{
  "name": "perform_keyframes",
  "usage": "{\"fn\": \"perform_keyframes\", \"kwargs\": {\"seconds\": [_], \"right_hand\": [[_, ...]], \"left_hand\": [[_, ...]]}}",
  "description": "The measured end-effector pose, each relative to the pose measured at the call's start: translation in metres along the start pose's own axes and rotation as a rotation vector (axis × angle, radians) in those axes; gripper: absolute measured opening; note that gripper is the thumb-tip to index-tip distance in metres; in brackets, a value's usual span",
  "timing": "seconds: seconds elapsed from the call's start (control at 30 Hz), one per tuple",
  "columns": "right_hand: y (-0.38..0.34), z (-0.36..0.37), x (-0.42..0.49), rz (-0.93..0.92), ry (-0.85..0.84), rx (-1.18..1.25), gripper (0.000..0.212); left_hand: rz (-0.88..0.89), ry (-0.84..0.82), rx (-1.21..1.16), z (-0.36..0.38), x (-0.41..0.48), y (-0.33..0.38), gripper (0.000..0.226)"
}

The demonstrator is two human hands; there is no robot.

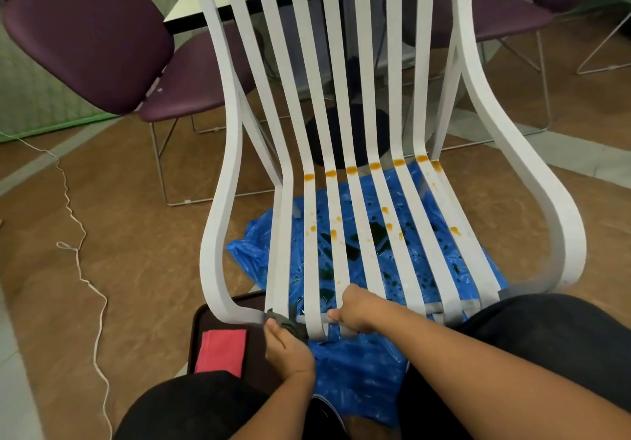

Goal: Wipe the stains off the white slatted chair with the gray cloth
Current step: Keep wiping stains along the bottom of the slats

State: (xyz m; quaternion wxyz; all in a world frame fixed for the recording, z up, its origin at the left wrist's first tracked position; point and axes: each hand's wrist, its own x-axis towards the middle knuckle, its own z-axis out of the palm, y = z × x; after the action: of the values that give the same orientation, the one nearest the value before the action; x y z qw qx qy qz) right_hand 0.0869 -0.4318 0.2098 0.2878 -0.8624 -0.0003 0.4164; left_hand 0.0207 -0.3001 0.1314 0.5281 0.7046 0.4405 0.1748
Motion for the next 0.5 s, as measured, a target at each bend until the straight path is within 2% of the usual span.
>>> {"fn": "perform_keyframes", "kwargs": {"seconds": [0.13, 0.27, 0.4, 0.5], "right_hand": [[0.0, -0.001, 0.0, 0.005, 0.009, 0.003, 0.034], [0.0, 0.001, 0.004, 0.035, 0.009, 0.028, 0.029], [0.001, 0.002, 0.007, 0.042, -0.001, 0.025, 0.047], [0.003, 0.005, 0.011, 0.048, 0.01, 0.019, 0.05]], "left_hand": [[0.124, -0.052, 0.214, 0.001, 0.01, 0.014, 0.043], [0.122, -0.101, 0.493, 0.011, 0.03, 0.034, 0.048], [0.082, -0.22, 0.691, 0.027, 0.057, 0.061, 0.055], [0.124, -0.267, 0.778, 0.048, 0.072, 0.08, 0.056]]}}
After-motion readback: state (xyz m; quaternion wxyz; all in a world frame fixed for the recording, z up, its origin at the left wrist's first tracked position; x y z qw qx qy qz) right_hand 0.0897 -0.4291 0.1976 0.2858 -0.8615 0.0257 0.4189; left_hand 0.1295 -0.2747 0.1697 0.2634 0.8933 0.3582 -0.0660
